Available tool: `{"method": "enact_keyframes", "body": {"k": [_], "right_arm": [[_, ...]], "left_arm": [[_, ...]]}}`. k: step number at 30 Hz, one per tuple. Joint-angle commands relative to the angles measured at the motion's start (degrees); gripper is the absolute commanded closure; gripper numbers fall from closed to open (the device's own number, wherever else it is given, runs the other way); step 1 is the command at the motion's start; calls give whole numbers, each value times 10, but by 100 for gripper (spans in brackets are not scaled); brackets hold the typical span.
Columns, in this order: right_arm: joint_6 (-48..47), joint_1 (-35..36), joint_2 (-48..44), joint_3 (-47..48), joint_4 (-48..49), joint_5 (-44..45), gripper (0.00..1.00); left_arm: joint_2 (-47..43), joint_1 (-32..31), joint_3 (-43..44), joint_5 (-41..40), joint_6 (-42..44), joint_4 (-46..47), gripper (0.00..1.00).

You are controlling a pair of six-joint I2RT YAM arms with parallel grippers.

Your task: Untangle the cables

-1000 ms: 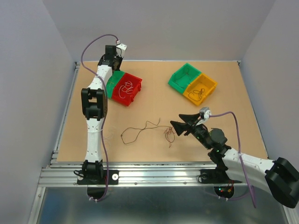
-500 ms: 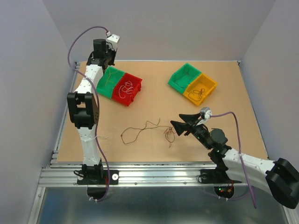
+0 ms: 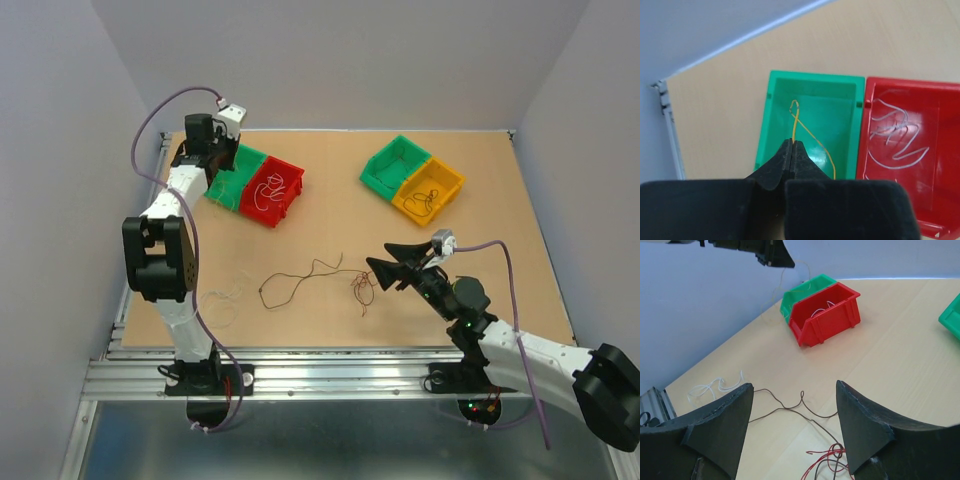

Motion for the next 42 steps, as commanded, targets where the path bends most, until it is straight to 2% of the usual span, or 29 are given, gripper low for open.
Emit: {"method": "enact_keyframes", "body": {"k": [1,6,10,15,25,26,27,29,32,35,37,38,42], "right_arm": [[2,3,-9,-15,6,2,28],[2,2,-8,-14,6,0,28],[1,2,-12,-16,2,3,28],[-1,2,-18,-18,-1,5,28],[-2,3,-16,-17,-2,8,28],[-2,2,-16,-17,-2,8,28],[-2,2,-16,-19,-3,9,28],[-2,2,-16,-18,-3,9,28],[-2,3,-13,-18,-3,9,28],[0,2,-14,-19,-2,9,28],[1,2,-15,-20,-3,8,28],[1,2,-16,-21,-3,8,28],[3,2,-21,-23,-3,9,28]], "left_arm": [[-29,3,-40,48,23,22,100],[-12,4,-51,52,25,35,100],[11,4,-22,46,31,26,100],[83,4,85,14,39,-76,100],[198,3,204,6,50,-121,100],[202,3,210,5,50,-126,95],[203,4,217,8,52,-132,76],[182,4,207,8,52,-130,60],[125,5,158,8,52,-90,50],[76,6,112,11,52,-63,45],[28,7,48,19,54,-40,41],[13,8,47,19,55,-34,40],[-60,12,-44,25,66,-17,40]]}}
